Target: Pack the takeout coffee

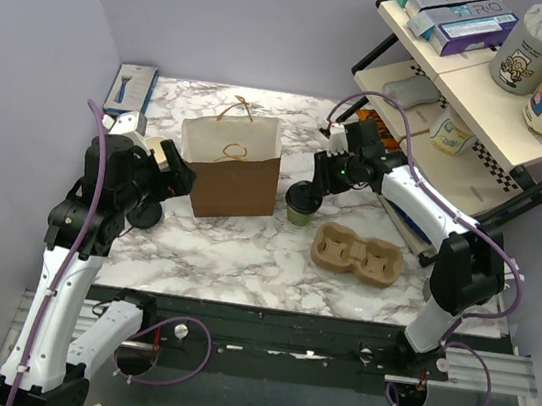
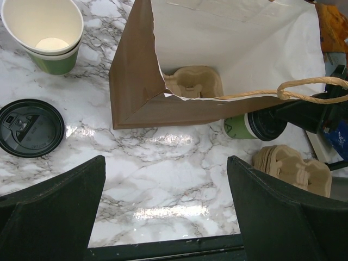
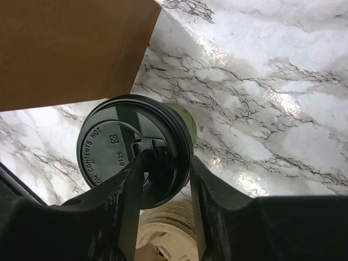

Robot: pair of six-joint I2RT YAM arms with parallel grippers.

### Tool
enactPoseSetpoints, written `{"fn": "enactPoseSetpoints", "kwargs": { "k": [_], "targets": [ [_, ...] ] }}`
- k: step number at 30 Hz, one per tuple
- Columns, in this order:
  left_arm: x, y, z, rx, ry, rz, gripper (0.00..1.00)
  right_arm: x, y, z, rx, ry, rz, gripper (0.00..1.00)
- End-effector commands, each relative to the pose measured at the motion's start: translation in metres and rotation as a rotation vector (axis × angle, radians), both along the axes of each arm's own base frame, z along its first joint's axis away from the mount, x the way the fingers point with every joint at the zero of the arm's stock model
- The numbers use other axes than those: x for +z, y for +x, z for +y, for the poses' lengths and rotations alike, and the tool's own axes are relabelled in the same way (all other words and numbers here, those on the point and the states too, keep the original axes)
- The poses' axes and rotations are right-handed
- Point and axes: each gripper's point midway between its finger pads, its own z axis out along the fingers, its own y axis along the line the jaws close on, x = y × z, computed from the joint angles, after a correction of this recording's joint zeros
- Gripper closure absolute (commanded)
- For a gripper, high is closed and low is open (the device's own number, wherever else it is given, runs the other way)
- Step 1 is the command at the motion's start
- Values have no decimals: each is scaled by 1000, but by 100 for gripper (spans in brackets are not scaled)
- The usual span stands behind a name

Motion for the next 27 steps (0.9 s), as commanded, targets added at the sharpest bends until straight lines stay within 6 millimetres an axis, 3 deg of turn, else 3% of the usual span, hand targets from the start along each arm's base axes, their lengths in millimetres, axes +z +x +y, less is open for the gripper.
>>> {"fn": "enactPoseSetpoints", "kwargs": {
  "k": [1, 3, 9, 10, 12, 13, 14, 22, 27],
  "targets": [
    [11, -4, 6, 30, -1, -23, 1, -39, -13, -8, -7, -65, 95, 56],
    [10, -4, 6, 33, -1, -21, 1, -42, -17, -9, -5, -68, 107, 57],
    [15, -3, 7, 36, 4, -30, 1, -49, -20, -16, -20, -91, 119, 74],
    [15, -3, 7, 39, 5, -33, 1, -49, -20, -18, -30, -102, 116, 83],
    [16, -4, 9, 43, 9, -32, 1, -45, -20, -18, -32, -100, 105, 86],
    [16, -4, 10, 50, 12, -34, 1, -44, -19, -20, -47, -106, 105, 96],
    [17, -4, 10, 50, 12, -33, 1, -42, -19, -20, -49, -106, 98, 99],
    [21, -6, 14, 74, 18, -54, 1, -10, -16, -12, -93, -38, 25, 99],
    [19, -8, 18, 90, 24, -50, 1, -5, -4, -15, -213, -34, 26, 99]
  ]
}}
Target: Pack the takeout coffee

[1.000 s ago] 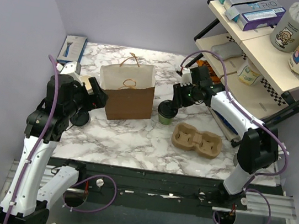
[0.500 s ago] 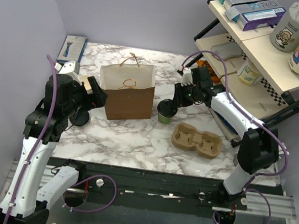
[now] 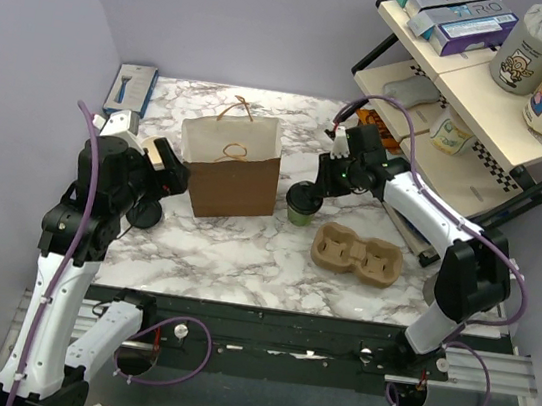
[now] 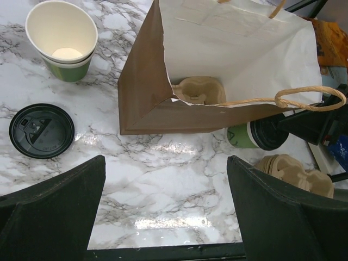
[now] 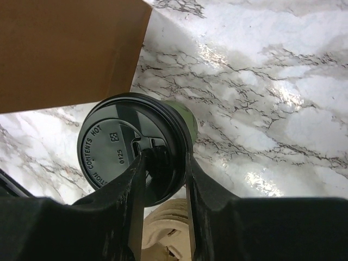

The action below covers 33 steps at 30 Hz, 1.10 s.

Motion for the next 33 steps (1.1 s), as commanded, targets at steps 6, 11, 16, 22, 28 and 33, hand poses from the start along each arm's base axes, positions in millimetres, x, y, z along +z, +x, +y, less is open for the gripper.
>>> {"fn": "enactPoseSetpoints", "kwargs": {
  "k": [6, 11, 16, 22, 28, 33],
  "targets": [
    [7, -7, 9, 52, 0, -21, 1, 14, 11, -13, -268, 3, 23, 99],
    [8, -10, 12, 65, 1, -24, 1, 37, 13, -18, -348, 63, -26, 99],
    [12, -11, 12, 68, -1, -39, 1, 54, 14, -24, -392, 81, -72, 99],
    [12, -12, 11, 59, 1, -41, 1, 41, 8, -11, -107, 4, -105, 99],
    [11, -11, 9, 42, 1, -36, 1, 31, 37, -19, 67, -153, -298, 84],
    [9, -10, 7, 41, -7, -32, 1, 38, 31, -2, 161, -89, -302, 59]
  ]
}}
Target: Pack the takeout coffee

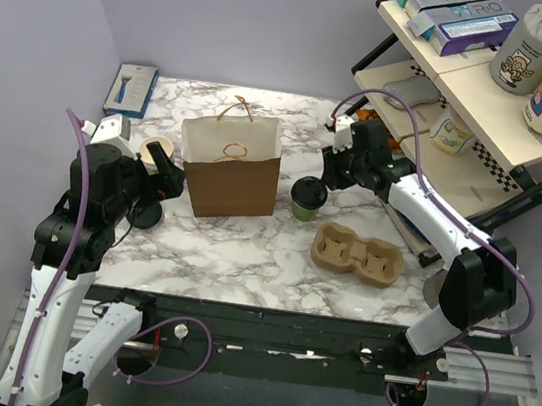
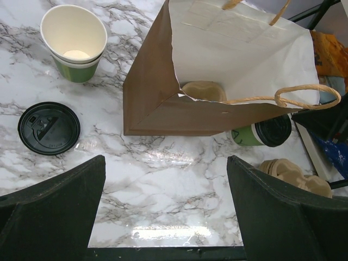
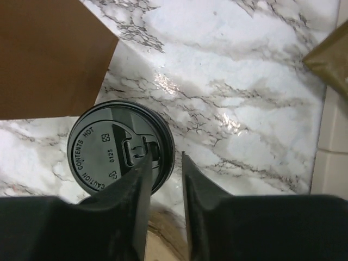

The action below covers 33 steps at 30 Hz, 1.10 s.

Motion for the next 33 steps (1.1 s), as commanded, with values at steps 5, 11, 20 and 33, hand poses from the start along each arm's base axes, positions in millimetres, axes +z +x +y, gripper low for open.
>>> {"fn": "enactPoseSetpoints", "kwargs": {
  "k": [5, 11, 20, 33],
  "targets": [
    [5, 1, 0, 4, -4, -15, 1, 2, 5, 21, 166, 21, -51, 54],
    [4, 3, 0, 3, -6, -12, 1, -7, 11, 20, 170, -8, -48, 55],
    [3, 3, 1, 8, 0, 0, 1, -38, -2, 17, 140, -8, 59, 60],
    [8, 3, 2, 13, 2, -5, 1, -33, -21, 17, 76, 70, 125, 99]
  ]
}}
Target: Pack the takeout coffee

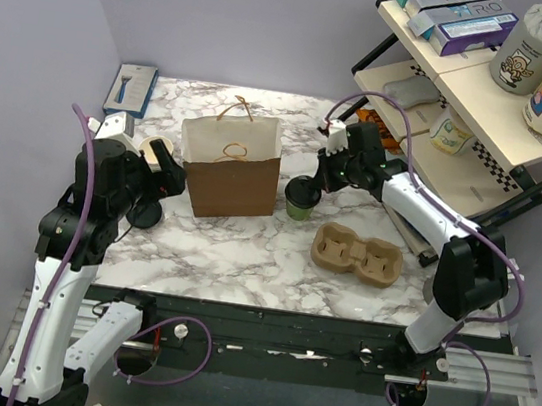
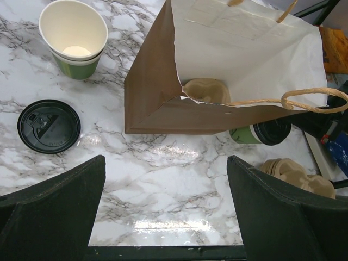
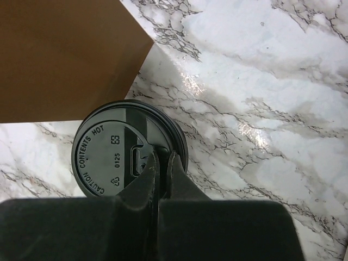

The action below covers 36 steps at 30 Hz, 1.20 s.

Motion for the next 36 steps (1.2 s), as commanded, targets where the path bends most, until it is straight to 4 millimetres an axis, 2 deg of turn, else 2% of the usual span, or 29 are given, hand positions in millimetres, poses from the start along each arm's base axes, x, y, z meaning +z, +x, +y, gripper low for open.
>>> {"fn": "enactPoseSetpoints", "kwargs": {
  "k": [1, 4, 7, 13, 17, 18, 20, 22, 24, 25, 28, 29, 31, 32, 35, 36],
  "targets": [
    [12, -2, 3, 13, -1, -27, 1, -4, -13, -12, -73, -17, 44, 99],
    [15, -2, 2, 12, -9, -41, 1, 23, -7, -18, -192, 32, 1, 99],
    [18, -2, 2, 10, -12, -52, 1, 33, -5, -21, -228, 52, -6, 99],
    [19, -5, 2, 14, -14, -59, 1, 37, -6, -23, -265, 63, -7, 99],
    [22, -8, 4, 23, -16, -66, 1, 52, 1, -35, -362, 67, -52, 99],
    [23, -7, 4, 25, -19, -70, 1, 69, 3, -36, -374, 87, -89, 99],
    [28, -8, 5, 26, -19, -81, 1, 88, 3, -40, -394, 103, -118, 99],
    [32, -9, 7, 39, -17, -98, 1, 121, 7, -52, -459, 113, -181, 99],
    [35, -9, 10, 58, -16, -105, 1, 141, 8, -60, -526, 124, -196, 99],
    [38, -9, 15, 89, -15, -109, 1, 163, 6, -63, -543, 141, -206, 99],
    [43, -6, 23, 148, -16, -117, 1, 186, -1, -68, -596, 172, -188, 99],
    [45, -4, 27, 175, -14, -119, 1, 207, -2, -69, -615, 210, -212, 99],
    [46, 3, 30, 198, -13, -108, 1, 224, -5, -74, -651, 224, -236, 99],
    [46, 7, 30, 210, -16, -103, 1, 248, -5, -72, -650, 265, -270, 99],
    [39, 26, 29, 229, -21, -77, 1, 269, -11, -57, -614, 294, -275, 99],
    [33, 35, 23, 211, -35, -54, 1, 289, -13, -53, -603, 316, -314, 99]
  ]
}}
